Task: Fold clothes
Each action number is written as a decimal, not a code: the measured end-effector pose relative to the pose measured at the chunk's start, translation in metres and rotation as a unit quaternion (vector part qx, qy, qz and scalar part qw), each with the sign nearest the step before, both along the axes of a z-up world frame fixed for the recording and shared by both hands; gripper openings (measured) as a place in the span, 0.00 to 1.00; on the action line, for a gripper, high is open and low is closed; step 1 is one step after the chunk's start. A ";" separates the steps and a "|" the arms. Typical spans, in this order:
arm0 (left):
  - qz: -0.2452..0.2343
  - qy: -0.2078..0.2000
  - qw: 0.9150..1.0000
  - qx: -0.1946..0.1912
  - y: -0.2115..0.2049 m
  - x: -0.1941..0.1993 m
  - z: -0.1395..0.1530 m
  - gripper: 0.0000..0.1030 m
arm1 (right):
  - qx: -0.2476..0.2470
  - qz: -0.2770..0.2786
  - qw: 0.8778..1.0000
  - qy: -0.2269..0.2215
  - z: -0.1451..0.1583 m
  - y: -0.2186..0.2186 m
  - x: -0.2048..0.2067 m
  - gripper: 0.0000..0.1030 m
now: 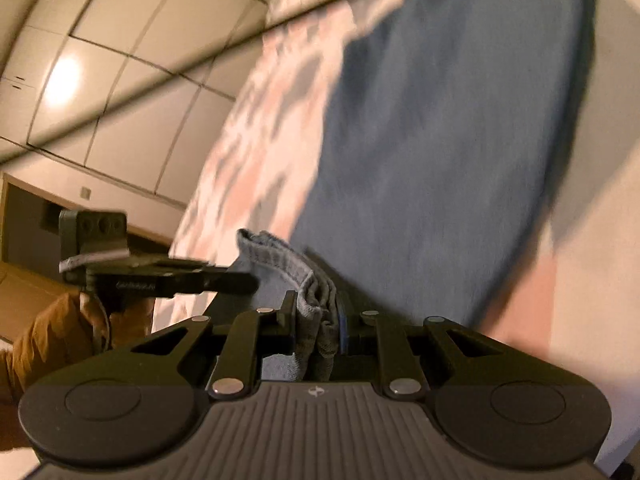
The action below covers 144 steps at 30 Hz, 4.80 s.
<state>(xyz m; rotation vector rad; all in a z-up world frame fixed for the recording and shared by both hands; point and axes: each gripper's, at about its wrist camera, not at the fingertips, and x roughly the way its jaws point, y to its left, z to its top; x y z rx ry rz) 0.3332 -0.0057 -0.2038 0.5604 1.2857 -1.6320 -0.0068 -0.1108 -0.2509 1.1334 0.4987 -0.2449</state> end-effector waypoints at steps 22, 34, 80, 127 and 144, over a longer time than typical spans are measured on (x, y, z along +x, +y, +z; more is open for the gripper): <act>0.080 -0.011 0.992 -0.096 -0.312 -0.062 0.016 0.07 | -0.099 -0.069 0.992 0.017 0.041 -0.302 -0.035 0.18; 0.046 -0.024 0.994 -0.095 -0.443 -0.090 0.005 0.07 | -0.110 -0.104 0.988 0.037 0.032 -0.411 -0.053 0.18; 0.043 -0.100 0.989 -0.101 -0.498 -0.122 -0.029 0.02 | -0.265 -0.037 0.946 0.185 0.019 -0.419 -0.019 0.00; -0.119 -0.385 0.908 -0.117 -0.042 -0.115 -0.033 0.15 | -0.406 0.104 0.869 0.262 0.034 0.021 0.009 0.67; -0.493 -0.626 0.463 -0.388 -0.014 -0.119 -0.142 0.37 | -0.680 0.207 0.601 0.365 -0.055 0.087 0.067 0.40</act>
